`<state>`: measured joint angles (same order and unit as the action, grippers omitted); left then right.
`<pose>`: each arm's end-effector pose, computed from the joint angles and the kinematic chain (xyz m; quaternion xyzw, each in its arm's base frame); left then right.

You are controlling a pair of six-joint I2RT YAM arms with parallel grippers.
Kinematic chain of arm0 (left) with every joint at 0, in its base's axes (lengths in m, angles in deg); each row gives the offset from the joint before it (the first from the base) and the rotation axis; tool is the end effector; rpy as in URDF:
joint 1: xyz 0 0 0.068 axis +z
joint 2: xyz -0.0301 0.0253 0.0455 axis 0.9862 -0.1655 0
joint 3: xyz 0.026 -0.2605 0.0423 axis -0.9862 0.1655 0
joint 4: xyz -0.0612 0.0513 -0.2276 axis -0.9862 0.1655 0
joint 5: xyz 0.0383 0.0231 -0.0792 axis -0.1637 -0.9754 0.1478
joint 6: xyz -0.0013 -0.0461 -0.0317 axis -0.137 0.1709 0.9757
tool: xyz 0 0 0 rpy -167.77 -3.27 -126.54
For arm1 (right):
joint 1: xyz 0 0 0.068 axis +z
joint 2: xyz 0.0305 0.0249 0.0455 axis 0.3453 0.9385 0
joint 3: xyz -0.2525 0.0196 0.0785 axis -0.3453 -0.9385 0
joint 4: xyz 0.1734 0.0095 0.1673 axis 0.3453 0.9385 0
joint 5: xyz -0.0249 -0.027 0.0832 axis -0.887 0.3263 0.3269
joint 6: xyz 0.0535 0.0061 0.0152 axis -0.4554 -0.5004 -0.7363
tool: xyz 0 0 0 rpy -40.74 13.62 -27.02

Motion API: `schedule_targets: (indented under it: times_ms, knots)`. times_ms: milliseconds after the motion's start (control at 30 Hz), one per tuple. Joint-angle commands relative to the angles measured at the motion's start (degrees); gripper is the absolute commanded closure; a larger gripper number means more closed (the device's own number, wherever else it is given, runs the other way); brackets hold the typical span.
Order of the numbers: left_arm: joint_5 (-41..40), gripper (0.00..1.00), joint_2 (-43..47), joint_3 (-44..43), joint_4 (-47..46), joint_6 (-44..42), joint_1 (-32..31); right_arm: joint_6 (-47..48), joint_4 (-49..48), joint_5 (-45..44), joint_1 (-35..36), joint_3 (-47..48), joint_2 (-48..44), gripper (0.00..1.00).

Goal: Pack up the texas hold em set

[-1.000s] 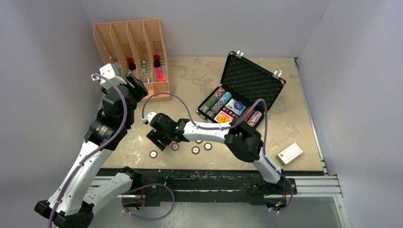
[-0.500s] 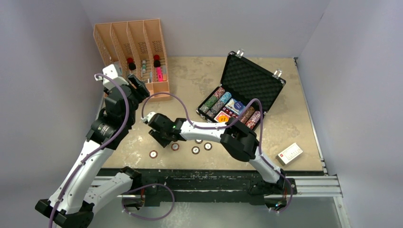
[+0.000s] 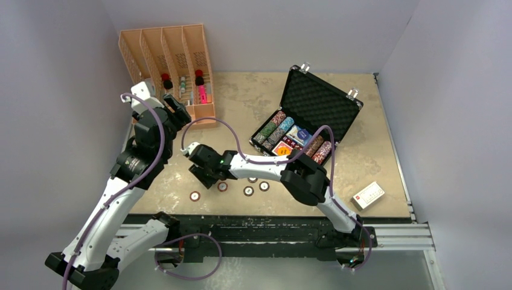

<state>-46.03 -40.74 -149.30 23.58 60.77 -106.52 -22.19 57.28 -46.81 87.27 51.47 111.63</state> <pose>0.1549 -0.0501 0.3967 -0.2419 0.7316 -0.0771 0.6326 0.1938 0.4441 0.1746 -0.3933 0.8394 0.1900 0.3234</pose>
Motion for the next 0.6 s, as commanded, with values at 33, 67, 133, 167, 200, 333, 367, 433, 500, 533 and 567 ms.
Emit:
schedule_targets:
  times_ms: [33, 67, 133, 167, 200, 333, 367, 433, 500, 533, 567]
  knots:
    - [0.3, 0.35, 0.2, 0.6, -1.2, 0.6, 0.0, 2.0, 3.0, -1.1, 0.1, 3.2, 0.2, 0.46]
    - [0.4, 0.35, 0.2, 0.5, -1.2, 0.6, 0.0, 2.0, 4.3, -1.2, 0.2, 4.0, 1.0, 0.46]
    - [0.6, 0.35, 0.2, 0.6, -1.3, 0.7, 0.0, 1.8, 5.7, -1.7, 0.2, 4.8, 1.9, 0.46]
    - [0.7, 0.35, 0.2, 0.6, -1.3, 0.7, 0.0, 1.7, 6.2, -2.2, 0.3, 4.9, 2.2, 0.46]
    - [0.8, 0.35, 0.1, 0.6, -1.4, 0.8, 0.0, 1.6, 6.3, -2.5, 0.3, 4.8, 2.3, 0.46]
    - [1.0, 0.35, 0.0, 0.5, -1.4, 1.0, 0.0, 0.7, 6.6, -3.0, 0.3, 4.5, 2.9, 0.52]
    - [1.1, 0.35, 0.1, 0.5, -1.3, 1.0, 0.0, -0.1, 7.0, -2.4, 0.3, 4.4, 2.9, 0.55]
    - [1.0, 0.35, 0.2, 0.6, -1.2, 1.0, 0.0, -0.5, 6.8, -0.3, 0.3, 4.0, 2.6, 0.62]
    - [1.0, 0.35, 0.3, 0.6, -1.0, 1.1, 0.0, -1.2, 6.3, -1.4, 0.3, 3.5, 1.9, 0.66]
    - [1.0, 0.35, 0.4, 0.6, -0.9, 1.2, 0.0, -1.7, 5.8, -2.3, 0.2, 3.1, 1.3, 0.67]
    - [0.8, 0.34, 0.4, 0.6, -0.8, 1.3, 0.0, -2.0, 4.9, -3.2, 0.1, 2.5, 0.3, 0.67]
